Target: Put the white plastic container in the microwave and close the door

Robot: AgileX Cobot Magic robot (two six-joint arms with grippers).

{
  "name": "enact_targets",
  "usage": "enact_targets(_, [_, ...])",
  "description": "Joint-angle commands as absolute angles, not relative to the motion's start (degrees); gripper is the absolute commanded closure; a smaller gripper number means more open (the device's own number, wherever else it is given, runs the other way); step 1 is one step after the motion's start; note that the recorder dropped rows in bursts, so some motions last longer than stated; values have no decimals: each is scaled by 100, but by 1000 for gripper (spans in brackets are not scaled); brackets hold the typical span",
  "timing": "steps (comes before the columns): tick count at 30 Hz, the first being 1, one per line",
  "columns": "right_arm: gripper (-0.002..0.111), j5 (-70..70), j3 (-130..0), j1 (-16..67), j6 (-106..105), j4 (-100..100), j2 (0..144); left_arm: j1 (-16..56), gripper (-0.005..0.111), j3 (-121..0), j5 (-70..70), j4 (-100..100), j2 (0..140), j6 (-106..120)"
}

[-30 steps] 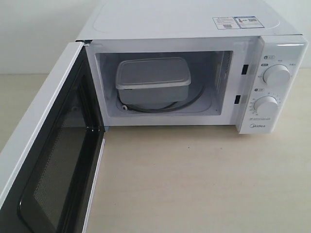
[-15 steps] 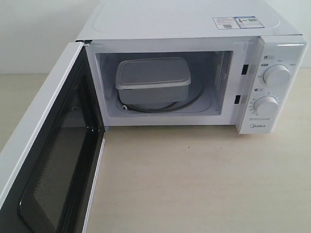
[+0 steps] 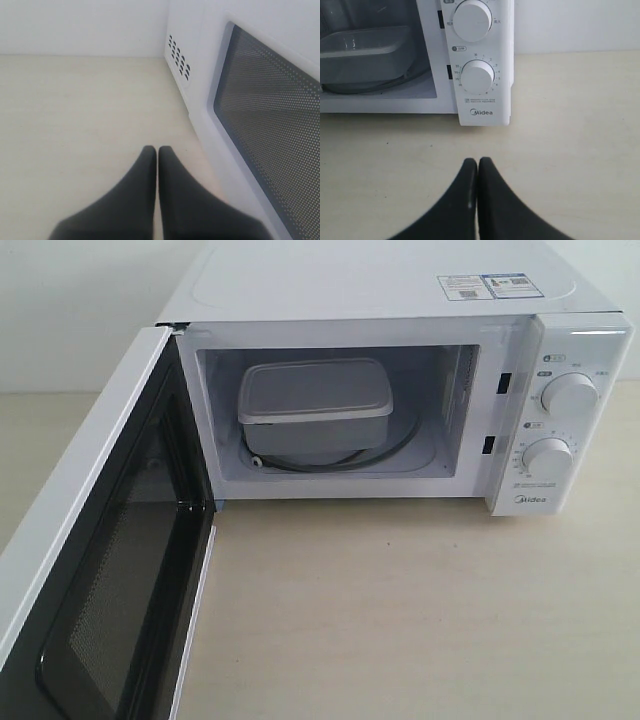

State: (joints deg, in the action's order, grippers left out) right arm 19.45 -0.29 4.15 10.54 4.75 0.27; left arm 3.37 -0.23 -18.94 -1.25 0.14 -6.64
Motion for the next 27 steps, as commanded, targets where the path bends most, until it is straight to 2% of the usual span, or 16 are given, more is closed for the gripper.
enact_targets(1, [108, 1949, 0, 398, 1000, 521, 0, 373, 103, 0, -1800, -124, 0, -643])
enact_targets(21, [108, 1949, 0, 398, 1000, 521, 0, 373, 103, 0, -1800, -134, 0, -645])
enact_targets(27, [108, 1949, 0, 398, 1000, 521, 0, 184, 103, 0, -1811, -134, 0, -645])
